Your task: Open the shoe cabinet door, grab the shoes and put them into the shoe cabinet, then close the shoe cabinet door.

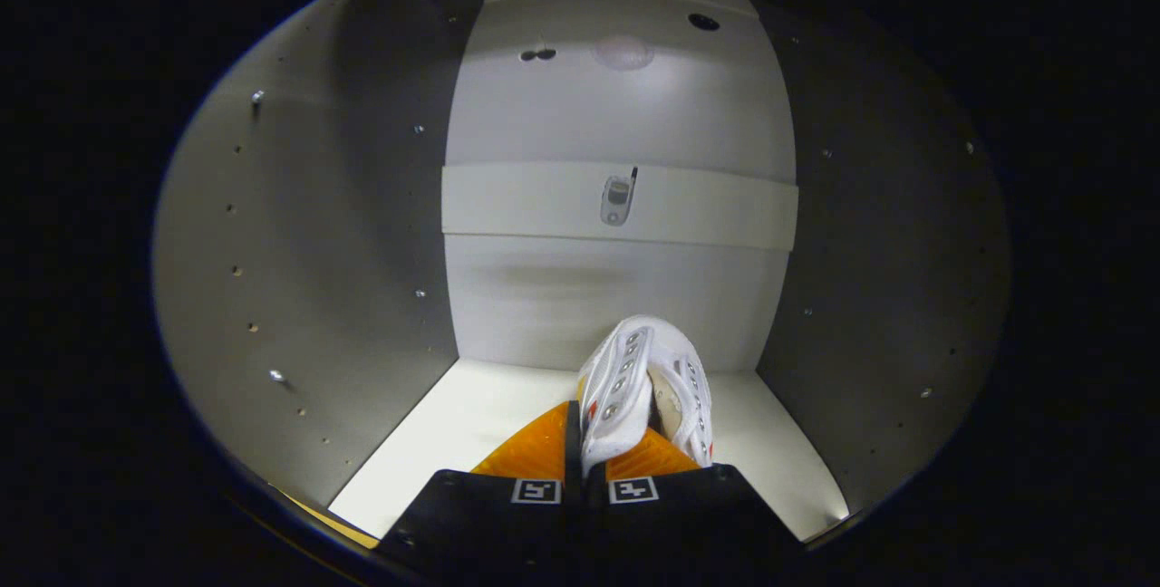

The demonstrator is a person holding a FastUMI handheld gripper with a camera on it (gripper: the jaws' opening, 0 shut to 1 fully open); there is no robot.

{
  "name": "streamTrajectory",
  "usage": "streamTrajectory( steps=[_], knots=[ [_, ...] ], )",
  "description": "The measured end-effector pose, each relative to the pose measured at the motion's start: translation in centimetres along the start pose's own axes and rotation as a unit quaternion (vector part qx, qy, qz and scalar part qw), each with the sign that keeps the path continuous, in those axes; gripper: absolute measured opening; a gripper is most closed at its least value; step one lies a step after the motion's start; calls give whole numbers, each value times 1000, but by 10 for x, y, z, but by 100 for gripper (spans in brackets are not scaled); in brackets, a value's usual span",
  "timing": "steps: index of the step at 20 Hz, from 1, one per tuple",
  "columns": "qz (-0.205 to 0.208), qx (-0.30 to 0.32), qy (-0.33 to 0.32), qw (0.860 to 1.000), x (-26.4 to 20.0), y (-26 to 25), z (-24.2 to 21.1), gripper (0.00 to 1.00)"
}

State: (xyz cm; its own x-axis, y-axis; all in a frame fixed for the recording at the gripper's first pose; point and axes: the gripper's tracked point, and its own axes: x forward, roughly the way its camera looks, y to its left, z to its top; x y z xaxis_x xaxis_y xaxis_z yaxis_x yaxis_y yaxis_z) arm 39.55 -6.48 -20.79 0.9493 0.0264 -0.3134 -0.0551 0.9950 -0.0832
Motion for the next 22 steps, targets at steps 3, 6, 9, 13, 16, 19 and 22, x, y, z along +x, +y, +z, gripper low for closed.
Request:
streamTrajectory(
  steps=[3, 6, 9, 13, 16, 19, 22],
  knots=[
    [3, -1, 12, 1000, 15, 0, -13, 4],
    [14, 10, 25, 1000, 18, 0, -19, 4],
    [14, 10, 35, 999, 19, 3, -25, 4],
    [9, 20, 44, 999, 14, 6, -27, 11],
    [15, 17, 39, 999, 3, 11, -21, 27],
    [14, 4, 38, 999, -13, 11, -19, 44],
    [10, 6, 39, 999, -30, 13, -21, 54]
  ],
)
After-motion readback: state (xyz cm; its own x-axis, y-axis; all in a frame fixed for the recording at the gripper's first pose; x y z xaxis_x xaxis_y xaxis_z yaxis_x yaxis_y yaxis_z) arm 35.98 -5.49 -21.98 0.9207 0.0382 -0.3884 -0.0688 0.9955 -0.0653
